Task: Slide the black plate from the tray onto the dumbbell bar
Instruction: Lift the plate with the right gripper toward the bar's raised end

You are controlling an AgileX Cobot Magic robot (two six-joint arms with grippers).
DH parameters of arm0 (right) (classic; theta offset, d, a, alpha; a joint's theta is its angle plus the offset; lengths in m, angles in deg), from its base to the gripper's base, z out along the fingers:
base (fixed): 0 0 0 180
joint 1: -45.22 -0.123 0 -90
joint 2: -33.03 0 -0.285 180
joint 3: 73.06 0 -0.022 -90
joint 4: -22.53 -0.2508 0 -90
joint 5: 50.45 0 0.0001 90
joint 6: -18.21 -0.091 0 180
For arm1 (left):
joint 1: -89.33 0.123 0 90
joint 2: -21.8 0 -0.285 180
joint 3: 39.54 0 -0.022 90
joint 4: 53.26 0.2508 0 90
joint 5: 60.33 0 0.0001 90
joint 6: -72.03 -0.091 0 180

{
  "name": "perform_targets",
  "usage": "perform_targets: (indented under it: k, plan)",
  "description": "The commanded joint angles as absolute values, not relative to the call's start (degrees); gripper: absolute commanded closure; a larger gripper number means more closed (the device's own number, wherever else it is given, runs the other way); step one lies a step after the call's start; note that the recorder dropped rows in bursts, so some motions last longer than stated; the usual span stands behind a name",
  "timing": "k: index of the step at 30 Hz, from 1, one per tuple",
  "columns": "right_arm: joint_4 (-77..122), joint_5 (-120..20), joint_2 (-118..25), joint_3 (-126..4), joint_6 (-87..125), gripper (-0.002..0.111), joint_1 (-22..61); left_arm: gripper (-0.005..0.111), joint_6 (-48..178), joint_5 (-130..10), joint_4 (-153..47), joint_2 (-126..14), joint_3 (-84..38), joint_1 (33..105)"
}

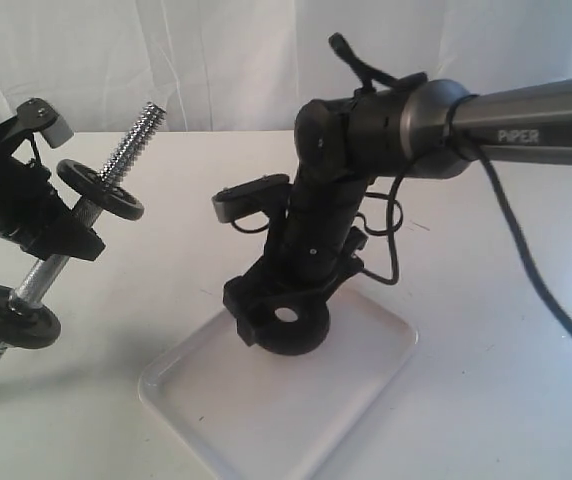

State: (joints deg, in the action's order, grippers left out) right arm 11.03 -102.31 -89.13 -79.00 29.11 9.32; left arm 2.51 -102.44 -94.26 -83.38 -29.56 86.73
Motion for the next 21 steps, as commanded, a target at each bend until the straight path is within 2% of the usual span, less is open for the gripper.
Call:
perform_targets:
  k: [1, 12, 21]
  plan:
    - [10.7, -103.3, -84.2, -79.0, 30.0, 0.108, 12.2, 0.107, 2.6, -105.1, -108.9, -80.6, -30.9, 86.9]
    - [2.3, -102.9, -73.3, -79.0, 36.3, 0.108, 17.5, 0.107, 2.6, -107.3, -108.9, -80.6, -30.9, 86.7]
    - [-12.4, -107.6, -71.1, -79.0, 45.5, 0.108, 24.2, 0.107, -1.5, -111.0, -109.2, -80.6, -30.9, 82.5]
